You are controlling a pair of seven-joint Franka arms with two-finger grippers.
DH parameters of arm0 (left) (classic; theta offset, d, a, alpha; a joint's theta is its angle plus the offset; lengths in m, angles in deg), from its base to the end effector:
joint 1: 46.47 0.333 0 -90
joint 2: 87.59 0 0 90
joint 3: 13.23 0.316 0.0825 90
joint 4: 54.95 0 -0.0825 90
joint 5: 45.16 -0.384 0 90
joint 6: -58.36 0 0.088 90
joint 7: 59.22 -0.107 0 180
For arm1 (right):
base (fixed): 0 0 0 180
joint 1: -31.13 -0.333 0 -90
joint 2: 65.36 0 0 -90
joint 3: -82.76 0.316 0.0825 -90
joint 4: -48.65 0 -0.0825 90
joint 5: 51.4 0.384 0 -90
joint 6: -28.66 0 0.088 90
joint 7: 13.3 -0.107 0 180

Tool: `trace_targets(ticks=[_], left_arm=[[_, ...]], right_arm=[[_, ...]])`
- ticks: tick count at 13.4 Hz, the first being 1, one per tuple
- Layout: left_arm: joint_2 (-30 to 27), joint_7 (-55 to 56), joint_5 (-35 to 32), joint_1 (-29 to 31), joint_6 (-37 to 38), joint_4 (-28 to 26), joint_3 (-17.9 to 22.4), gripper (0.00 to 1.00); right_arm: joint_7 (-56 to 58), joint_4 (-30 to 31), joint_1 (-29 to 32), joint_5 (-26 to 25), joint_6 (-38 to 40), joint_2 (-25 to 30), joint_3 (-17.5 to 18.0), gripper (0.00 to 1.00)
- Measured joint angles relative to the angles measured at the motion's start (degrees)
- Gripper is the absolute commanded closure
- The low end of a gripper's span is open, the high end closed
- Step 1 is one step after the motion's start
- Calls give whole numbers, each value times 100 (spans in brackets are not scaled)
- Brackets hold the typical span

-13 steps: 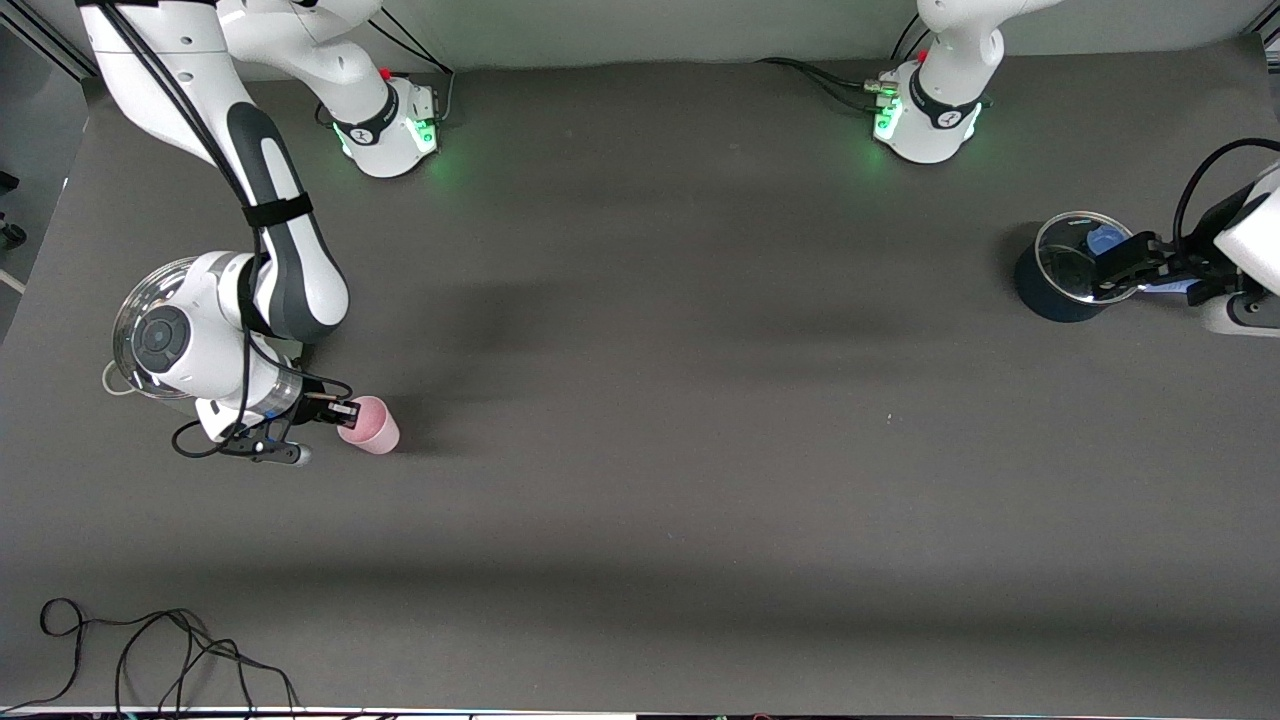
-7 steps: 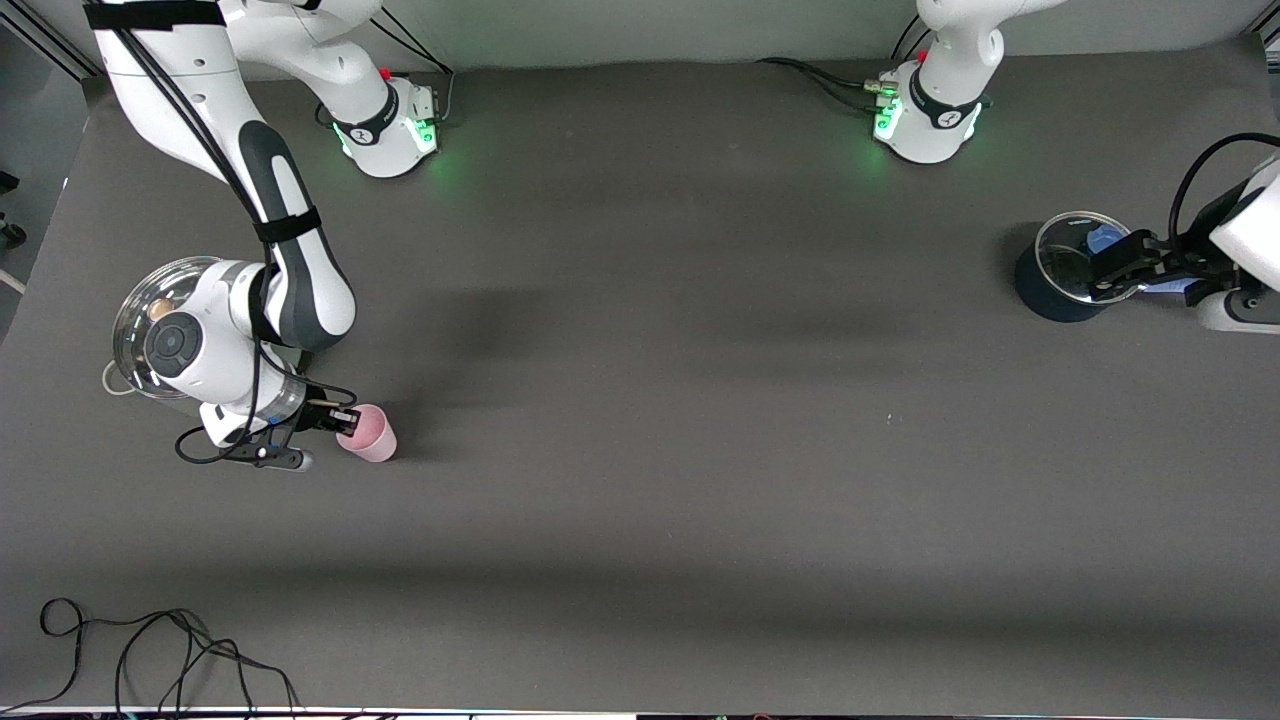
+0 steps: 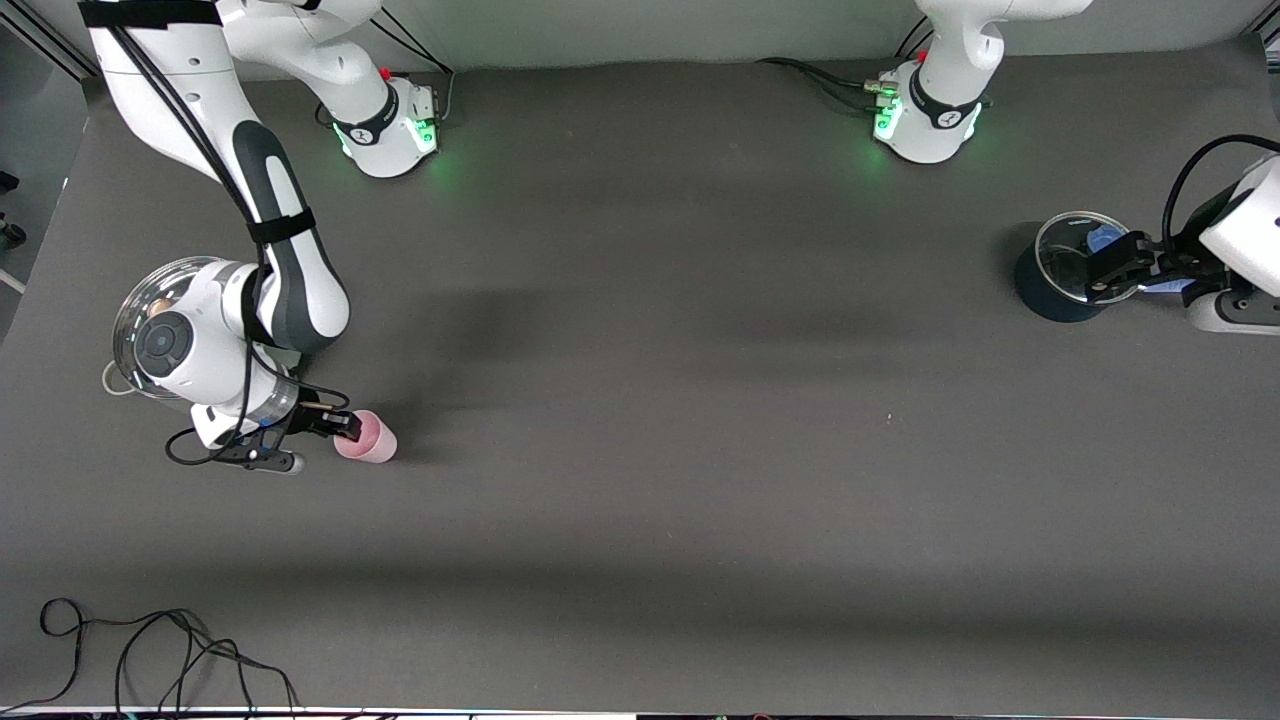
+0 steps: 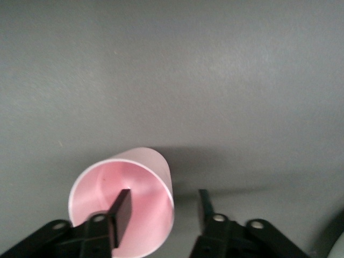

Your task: Transfer pink cup from left to right arm

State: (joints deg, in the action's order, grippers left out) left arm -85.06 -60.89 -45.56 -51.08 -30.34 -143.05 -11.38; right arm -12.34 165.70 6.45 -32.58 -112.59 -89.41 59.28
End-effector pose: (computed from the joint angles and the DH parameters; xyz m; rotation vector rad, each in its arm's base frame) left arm 0.5650 -0.0269 0.6134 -3.1301 0.1210 0.0526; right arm 0.6003 0.0183 0.2539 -3.0796 0.2762 -0.0818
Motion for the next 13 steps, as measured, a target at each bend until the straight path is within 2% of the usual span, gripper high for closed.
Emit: trace_targets(ticks=[2,8,13], left_arm=[[0,0,0,47,0,0,-11,0],[0,-3,0,247,-11,-3,-203,0],[3,-169,3,253,-7,-48,-216,0]], right_arm=[[0,-317,-3,26,373,54,-25,0],[0,-1603,-4,24,2364,372,-443,0],[23,-2242,-6,-138,3223,619,-624,0]])
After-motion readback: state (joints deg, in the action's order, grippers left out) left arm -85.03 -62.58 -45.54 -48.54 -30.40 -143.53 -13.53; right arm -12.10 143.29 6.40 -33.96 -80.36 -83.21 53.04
